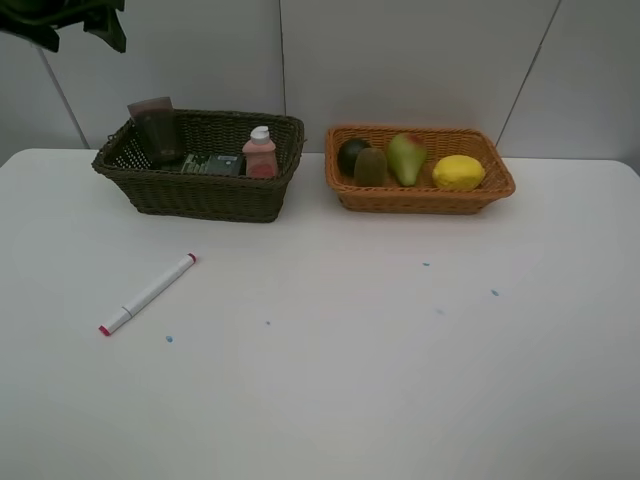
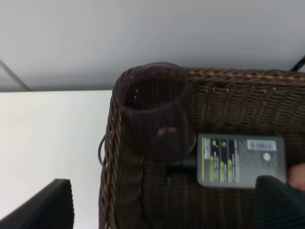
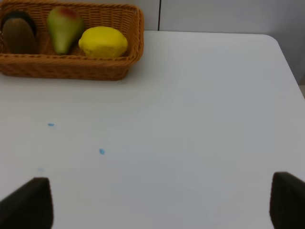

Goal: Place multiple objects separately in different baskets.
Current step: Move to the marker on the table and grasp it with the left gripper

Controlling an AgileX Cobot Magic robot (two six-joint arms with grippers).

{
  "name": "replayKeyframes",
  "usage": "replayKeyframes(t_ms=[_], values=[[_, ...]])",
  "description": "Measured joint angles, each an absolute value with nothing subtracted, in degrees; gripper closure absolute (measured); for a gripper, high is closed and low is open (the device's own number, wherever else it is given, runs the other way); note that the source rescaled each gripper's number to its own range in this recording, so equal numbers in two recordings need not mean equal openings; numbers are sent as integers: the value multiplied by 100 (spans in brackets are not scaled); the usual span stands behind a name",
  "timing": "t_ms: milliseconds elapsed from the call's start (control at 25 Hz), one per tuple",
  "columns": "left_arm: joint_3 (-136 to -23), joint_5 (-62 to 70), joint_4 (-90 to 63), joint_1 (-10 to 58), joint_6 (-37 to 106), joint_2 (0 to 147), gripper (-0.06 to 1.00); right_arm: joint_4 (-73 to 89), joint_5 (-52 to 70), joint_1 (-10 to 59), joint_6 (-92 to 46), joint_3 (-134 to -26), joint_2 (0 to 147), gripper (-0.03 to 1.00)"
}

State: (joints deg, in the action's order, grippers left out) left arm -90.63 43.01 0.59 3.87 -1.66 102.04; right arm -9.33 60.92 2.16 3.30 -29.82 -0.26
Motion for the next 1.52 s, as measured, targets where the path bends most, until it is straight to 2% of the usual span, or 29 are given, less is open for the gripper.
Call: replayKeyframes(t_ms=[360,640,840,1040,1200,1520], values=[[-9063,5790,102,413,-160,9143,-5,-933,6092,216,330,-2982,-26,-3],[-9063,6920,145,887,439,8634,-6,-933,6092,216,330,-2982,-26,-3],[-8951,6944,145,1427,922,8630,-6,-933,6092,216,330,-2982,-26,-3],[-8373,6961,128,1849,1125,8630,-6,-933,6092,216,330,-2982,-26,-3],[-7611,6911,0,1933,1177,8630,-6,-933,6092,216,330,-2982,-26,-3],[-6394,5994,0,1933,1172,8630,-6,-938,6092,216,330,-2982,-26,-3]])
